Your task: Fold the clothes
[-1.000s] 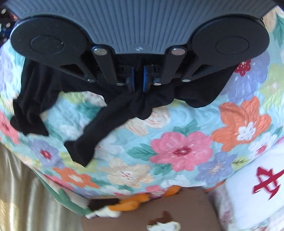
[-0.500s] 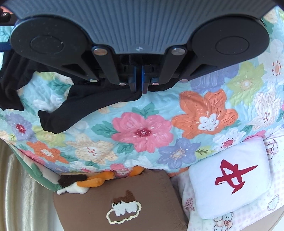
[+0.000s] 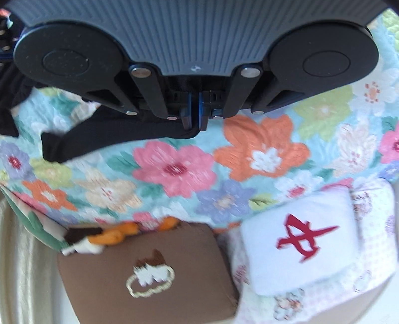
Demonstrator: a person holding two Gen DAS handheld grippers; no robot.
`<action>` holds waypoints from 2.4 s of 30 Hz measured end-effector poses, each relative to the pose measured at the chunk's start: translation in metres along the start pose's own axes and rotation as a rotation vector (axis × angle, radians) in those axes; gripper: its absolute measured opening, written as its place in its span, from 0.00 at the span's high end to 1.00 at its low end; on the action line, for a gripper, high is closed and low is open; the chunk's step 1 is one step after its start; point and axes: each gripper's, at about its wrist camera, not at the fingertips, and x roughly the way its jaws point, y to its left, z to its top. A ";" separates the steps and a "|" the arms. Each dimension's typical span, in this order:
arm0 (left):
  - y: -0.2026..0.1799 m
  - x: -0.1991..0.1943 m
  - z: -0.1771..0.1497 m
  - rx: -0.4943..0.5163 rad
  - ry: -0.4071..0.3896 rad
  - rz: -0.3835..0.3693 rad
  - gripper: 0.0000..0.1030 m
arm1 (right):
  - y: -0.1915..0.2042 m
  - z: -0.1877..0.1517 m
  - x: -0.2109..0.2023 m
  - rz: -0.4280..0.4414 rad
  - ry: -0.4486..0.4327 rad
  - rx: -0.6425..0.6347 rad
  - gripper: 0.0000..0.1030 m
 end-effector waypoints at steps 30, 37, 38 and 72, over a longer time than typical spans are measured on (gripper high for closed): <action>0.169 -0.053 -0.022 -0.434 0.051 0.538 0.96 | -0.010 0.030 -0.091 -0.130 -0.161 -0.048 0.93; 0.187 -0.057 -0.028 -0.459 0.078 0.620 0.95 | -0.015 0.001 -0.064 -0.121 -0.042 -0.038 0.92; 0.189 -0.054 -0.031 -0.468 0.096 0.628 0.95 | -0.016 -0.002 -0.058 -0.116 -0.014 -0.032 0.92; 0.074 0.047 -0.024 -0.304 0.289 -0.093 0.35 | -0.034 0.070 0.082 0.106 0.206 0.569 0.40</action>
